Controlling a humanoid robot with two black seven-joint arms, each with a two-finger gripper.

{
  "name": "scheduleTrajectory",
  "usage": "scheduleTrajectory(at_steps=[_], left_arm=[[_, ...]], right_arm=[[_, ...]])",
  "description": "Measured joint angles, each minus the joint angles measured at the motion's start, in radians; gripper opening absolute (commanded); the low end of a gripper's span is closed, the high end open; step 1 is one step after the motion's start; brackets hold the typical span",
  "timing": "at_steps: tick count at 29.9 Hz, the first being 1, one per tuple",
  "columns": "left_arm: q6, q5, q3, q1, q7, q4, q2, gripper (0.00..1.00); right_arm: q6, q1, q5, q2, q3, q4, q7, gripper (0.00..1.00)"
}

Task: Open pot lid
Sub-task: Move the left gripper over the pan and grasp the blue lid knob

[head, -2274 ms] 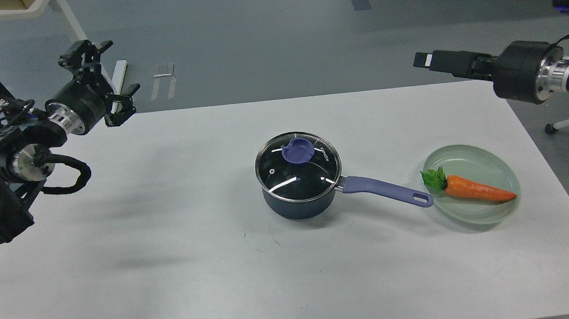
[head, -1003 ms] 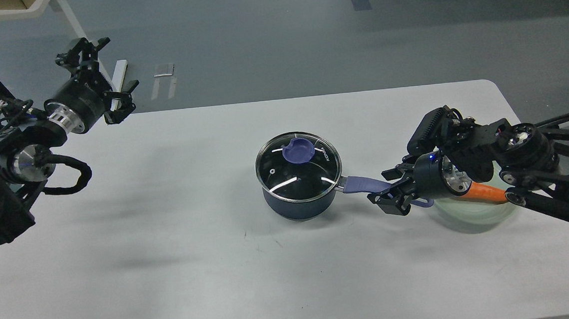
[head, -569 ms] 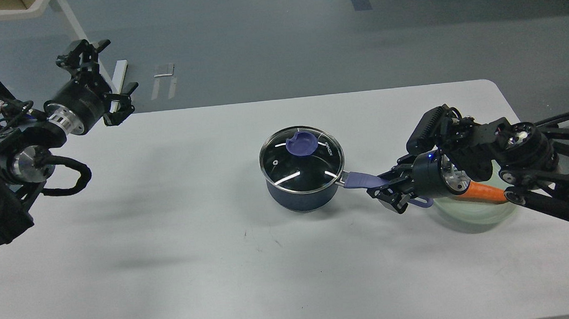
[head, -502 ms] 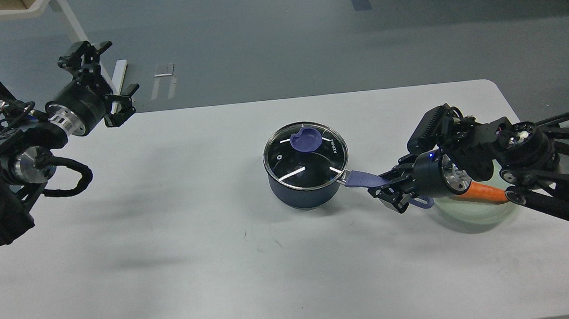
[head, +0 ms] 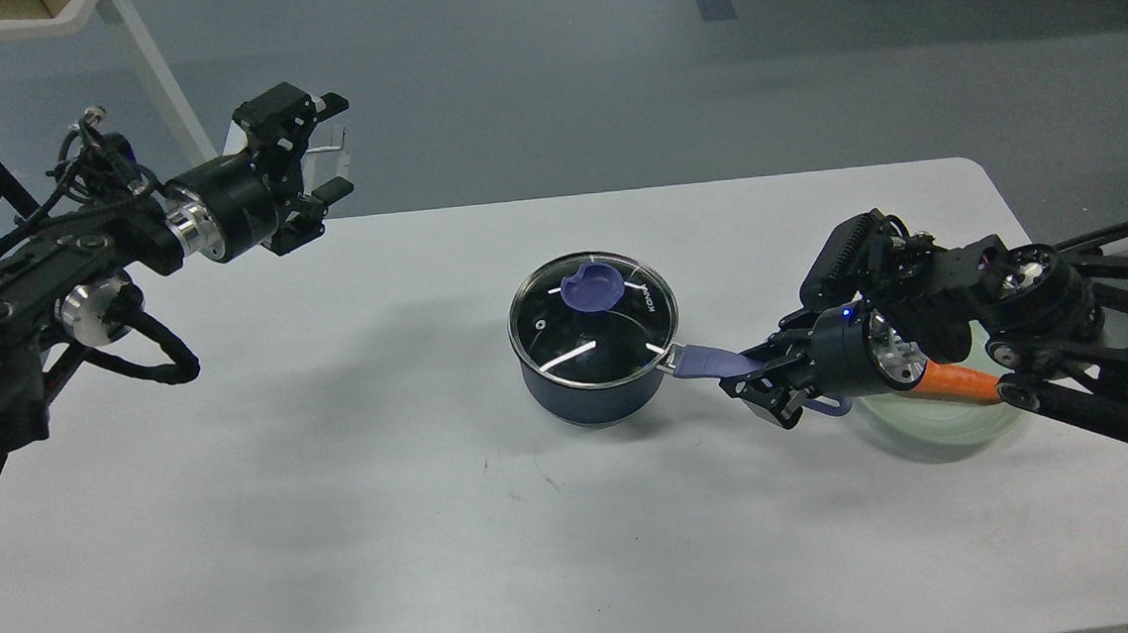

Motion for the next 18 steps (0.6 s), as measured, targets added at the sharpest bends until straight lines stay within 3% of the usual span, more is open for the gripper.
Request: scheduleTrajectory(at_steps=[7, 18], left_arm=[[0.104, 0.389, -0.003, -0.032, -0.007, -0.213, -0.023, 0.99], [0.252, 0.988, 0.117, -0.067, -0.015, -0.294, -0.12, 0.97]], right_arm=[[-0.001, -0.001, -0.001, 0.002, 0.0, 0.022, 0.0, 0.2], [-0.002, -0.001, 0.002, 0.003, 0.001, 0.032, 0.0, 0.2]])
